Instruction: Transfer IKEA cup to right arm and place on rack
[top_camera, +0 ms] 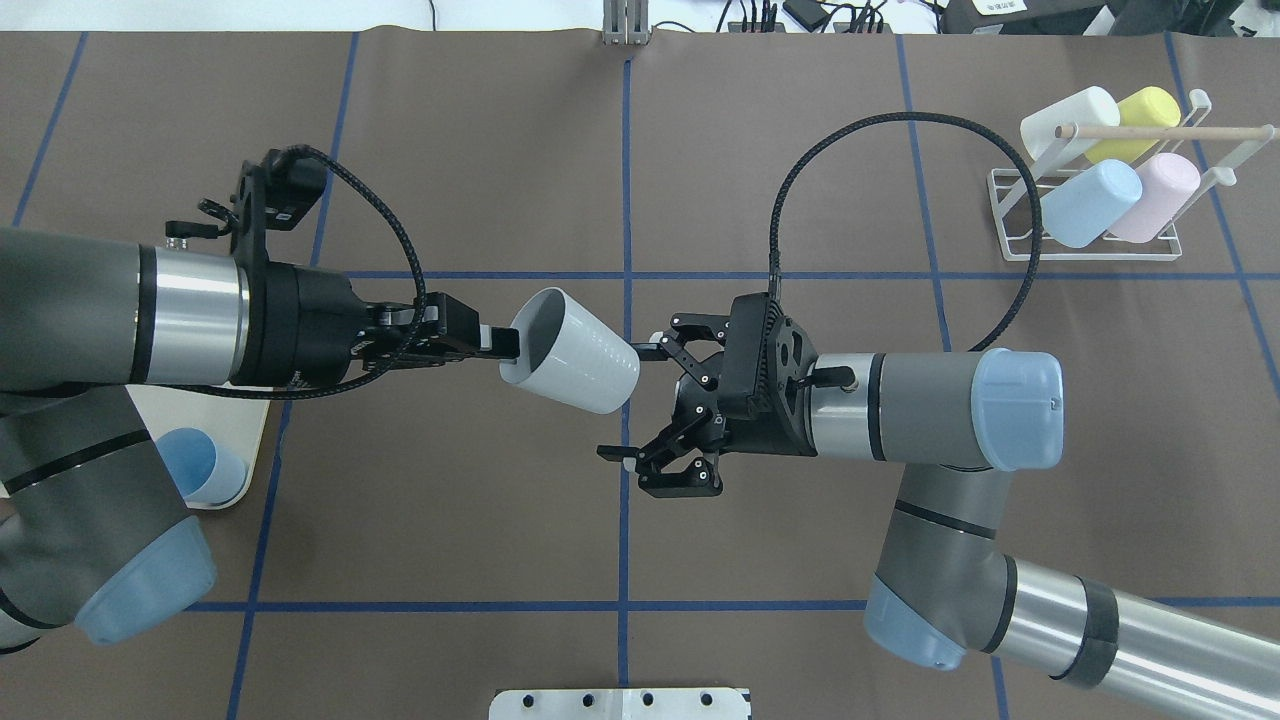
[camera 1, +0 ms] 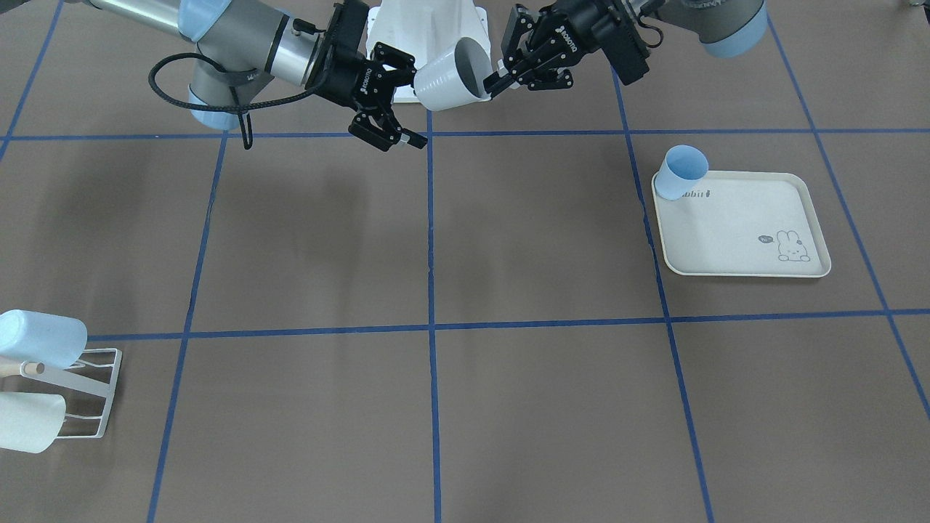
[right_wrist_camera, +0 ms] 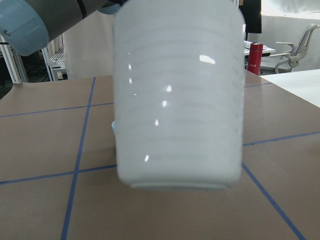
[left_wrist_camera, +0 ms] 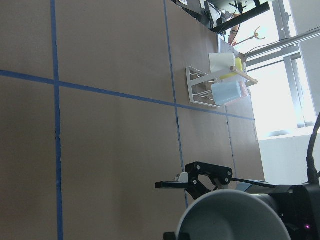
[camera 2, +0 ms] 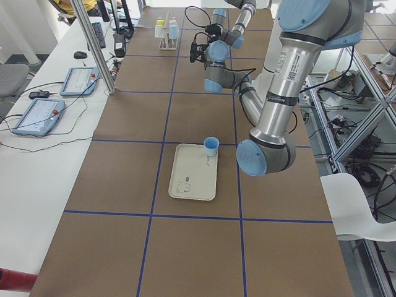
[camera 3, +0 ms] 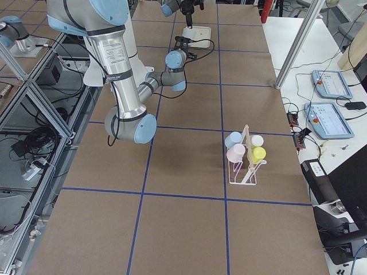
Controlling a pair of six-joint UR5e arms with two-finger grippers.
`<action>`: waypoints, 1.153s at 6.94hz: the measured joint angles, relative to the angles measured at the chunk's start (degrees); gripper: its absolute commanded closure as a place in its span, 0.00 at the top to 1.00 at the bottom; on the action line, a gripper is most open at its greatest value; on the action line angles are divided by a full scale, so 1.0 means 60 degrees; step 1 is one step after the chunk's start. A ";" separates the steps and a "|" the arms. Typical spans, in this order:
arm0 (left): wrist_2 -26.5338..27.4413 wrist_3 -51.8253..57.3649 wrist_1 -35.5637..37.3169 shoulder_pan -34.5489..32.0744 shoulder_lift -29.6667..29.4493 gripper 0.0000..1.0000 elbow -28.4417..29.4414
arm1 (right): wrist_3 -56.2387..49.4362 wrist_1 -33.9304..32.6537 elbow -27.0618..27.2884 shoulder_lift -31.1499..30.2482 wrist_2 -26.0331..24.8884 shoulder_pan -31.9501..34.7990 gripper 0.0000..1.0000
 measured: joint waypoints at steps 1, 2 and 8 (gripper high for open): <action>0.0146 -0.0001 0.0000 0.0170 -0.0024 0.00 0.0064 | -0.0001 0.0001 0.0010 0.0017 -0.0036 0.0000 0.99; 0.0235 -0.0002 0.0000 0.0306 -0.0030 0.00 0.0093 | -0.0007 0.0001 0.0023 0.0022 -0.0076 0.0000 0.99; 0.0600 -0.0002 -0.0010 0.0644 -0.0146 0.00 0.0438 | -0.0052 0.0016 0.0056 0.0040 -0.0137 0.0004 0.68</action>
